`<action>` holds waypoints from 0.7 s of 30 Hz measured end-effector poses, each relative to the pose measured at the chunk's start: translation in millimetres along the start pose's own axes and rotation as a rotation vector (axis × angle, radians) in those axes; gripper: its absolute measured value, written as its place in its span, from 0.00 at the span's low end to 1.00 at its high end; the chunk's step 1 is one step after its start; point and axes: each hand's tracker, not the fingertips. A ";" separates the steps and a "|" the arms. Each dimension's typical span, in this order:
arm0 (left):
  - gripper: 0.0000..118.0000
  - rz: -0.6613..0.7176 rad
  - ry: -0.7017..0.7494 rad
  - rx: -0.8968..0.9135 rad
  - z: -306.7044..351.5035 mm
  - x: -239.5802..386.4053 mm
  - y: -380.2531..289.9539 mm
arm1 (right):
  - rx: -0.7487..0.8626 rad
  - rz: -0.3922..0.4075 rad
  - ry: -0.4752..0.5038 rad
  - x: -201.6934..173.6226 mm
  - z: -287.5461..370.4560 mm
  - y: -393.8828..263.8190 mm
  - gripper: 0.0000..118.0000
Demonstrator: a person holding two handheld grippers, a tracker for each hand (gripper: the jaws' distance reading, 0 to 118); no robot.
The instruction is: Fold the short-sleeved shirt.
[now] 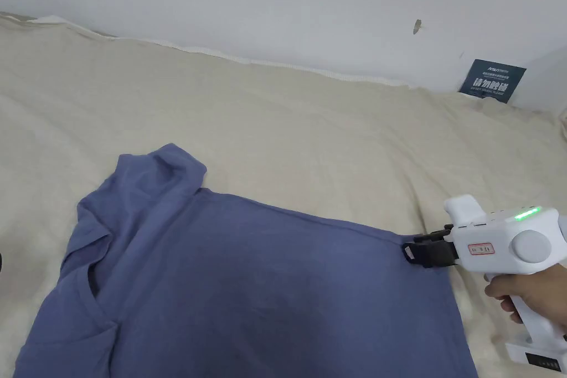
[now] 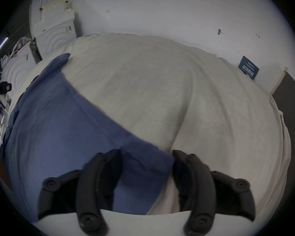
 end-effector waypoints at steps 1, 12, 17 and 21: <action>0.00 0.000 0.000 0.000 -1.1 -7.6 0.7 | 0.006 0.018 0.012 -0.4 1.3 0.2 0.33; 0.00 0.006 0.004 -0.015 1.8 -14.0 -0.2 | 0.058 0.222 -0.063 -30.1 27.2 4.9 0.04; 0.00 0.019 0.010 -0.012 3.8 -26.1 -2.7 | 0.130 0.274 -0.095 -40.9 41.0 4.6 0.04; 0.00 0.009 0.006 -0.015 -2.3 -33.8 1.6 | 0.208 0.140 -0.039 -36.9 49.3 4.8 0.03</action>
